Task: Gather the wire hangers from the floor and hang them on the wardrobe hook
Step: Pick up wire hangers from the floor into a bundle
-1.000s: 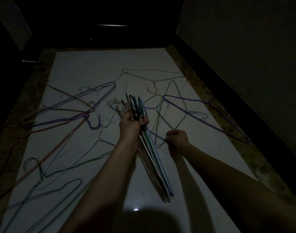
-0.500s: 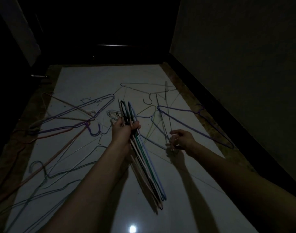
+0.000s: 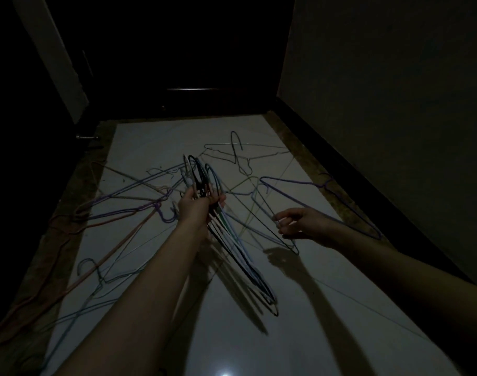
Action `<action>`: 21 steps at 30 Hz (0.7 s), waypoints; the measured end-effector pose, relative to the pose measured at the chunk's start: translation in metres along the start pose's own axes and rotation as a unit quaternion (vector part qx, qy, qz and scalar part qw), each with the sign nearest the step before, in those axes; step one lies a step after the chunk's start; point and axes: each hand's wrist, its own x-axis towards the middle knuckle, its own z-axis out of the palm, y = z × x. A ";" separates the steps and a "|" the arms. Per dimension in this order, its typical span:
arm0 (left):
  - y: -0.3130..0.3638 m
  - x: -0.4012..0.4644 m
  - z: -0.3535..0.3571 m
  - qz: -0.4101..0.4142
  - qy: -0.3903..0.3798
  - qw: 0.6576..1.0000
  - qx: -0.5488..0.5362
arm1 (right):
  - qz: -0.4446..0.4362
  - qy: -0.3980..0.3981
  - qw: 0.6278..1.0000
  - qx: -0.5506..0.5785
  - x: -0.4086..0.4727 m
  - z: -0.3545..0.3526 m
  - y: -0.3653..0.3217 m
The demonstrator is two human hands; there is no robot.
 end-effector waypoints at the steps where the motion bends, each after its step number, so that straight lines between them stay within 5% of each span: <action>1: 0.000 0.000 -0.001 -0.001 0.006 1.000 -0.002 | -0.006 -0.006 1.000 -0.014 -0.002 0.002 -0.002; 10: 0.006 0.007 -0.006 0.005 0.060 0.997 0.037 | -0.003 -0.077 0.995 -0.056 -0.004 0.016 -0.005; 21: 0.004 0.013 -0.009 0.027 0.098 0.994 -0.043 | 0.019 -0.123 0.987 -0.105 -0.008 0.018 -0.004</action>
